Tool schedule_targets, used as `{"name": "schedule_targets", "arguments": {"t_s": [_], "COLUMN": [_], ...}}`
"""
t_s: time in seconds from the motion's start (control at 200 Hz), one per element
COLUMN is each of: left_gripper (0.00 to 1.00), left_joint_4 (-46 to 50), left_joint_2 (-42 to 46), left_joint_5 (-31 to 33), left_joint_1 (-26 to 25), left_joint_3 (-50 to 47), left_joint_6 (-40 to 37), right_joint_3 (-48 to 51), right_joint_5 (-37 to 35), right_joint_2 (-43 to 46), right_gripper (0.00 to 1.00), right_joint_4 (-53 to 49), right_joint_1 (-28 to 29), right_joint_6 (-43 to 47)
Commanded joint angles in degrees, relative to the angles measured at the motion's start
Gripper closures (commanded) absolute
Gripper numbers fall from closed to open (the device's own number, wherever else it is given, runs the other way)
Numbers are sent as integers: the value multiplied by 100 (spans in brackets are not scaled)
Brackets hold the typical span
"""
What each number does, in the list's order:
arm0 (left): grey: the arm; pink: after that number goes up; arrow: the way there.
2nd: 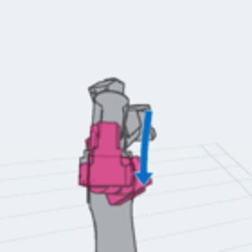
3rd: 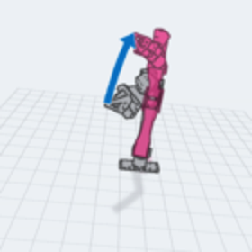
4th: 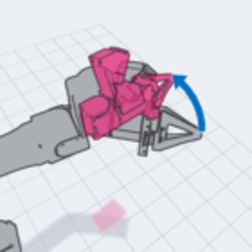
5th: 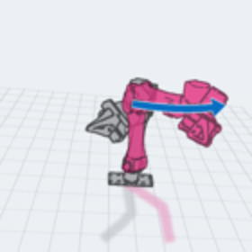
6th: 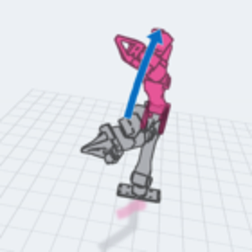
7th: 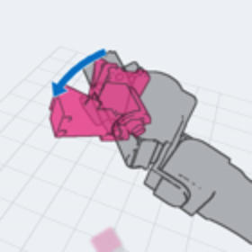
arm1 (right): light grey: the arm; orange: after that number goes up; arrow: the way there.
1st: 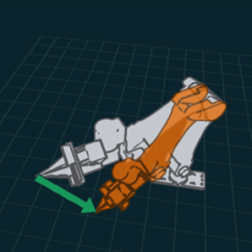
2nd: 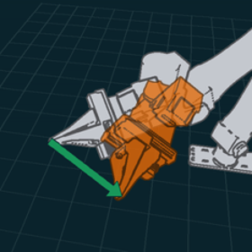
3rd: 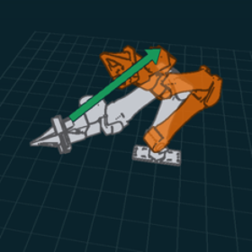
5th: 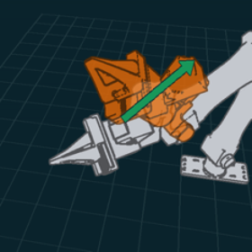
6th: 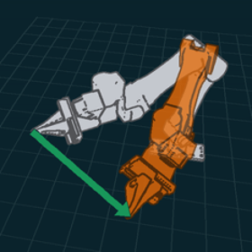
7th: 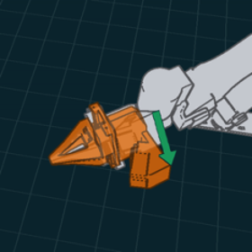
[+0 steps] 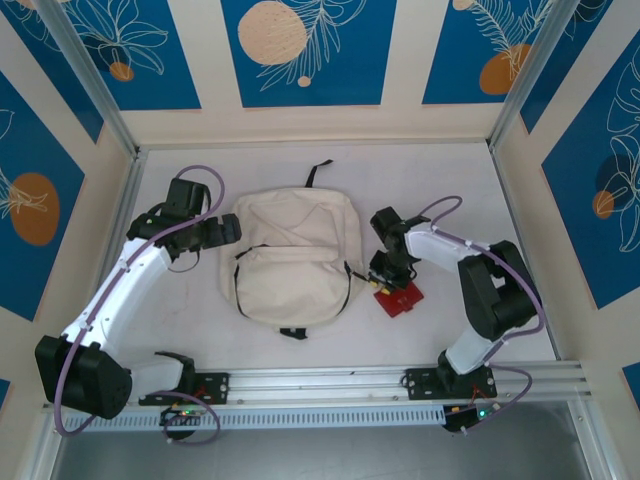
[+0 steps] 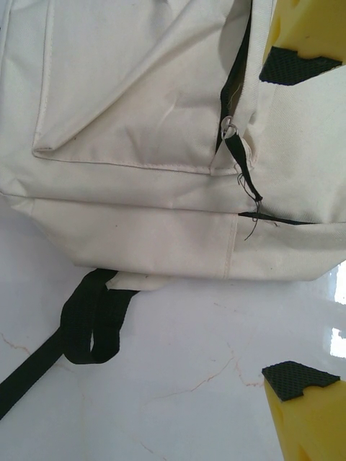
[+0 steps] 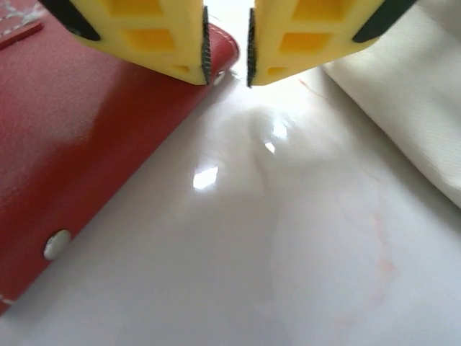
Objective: Pack the student bag
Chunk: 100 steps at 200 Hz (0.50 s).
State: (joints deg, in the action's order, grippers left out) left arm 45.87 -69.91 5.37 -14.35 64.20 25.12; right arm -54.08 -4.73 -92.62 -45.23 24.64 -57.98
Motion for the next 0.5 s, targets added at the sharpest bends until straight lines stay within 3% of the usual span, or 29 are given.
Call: {"name": "schedule_targets", "arguments": {"t_s": [0.0,0.125,0.25,0.365,0.495], "left_gripper": [0,0,0,0,0], "left_joint_4": [-8,-8,1,-7,-25], "left_joint_2": [79,65,75,70,31], "left_joint_5": [-43,-73,-75,-96,-132], "left_joint_1": [80,79,82,82,79], "left_joint_3": [-54,-41,-52,-49,-55], "left_joint_6": [31,21,11,18,10], "right_joint_3": [200,376,760,1132,1613], "right_joint_5": [-174,-566,-810,-822,-327], "right_joint_2": [493,984,1497,1935,2182], "right_gripper": [69,49,37,30,29], "right_joint_4": [-415,-601,-704,-705,-273], "right_joint_1": [-19,-169,-440,-782,-1186], "right_joint_6": [148,100,-96,-237,-221]}}
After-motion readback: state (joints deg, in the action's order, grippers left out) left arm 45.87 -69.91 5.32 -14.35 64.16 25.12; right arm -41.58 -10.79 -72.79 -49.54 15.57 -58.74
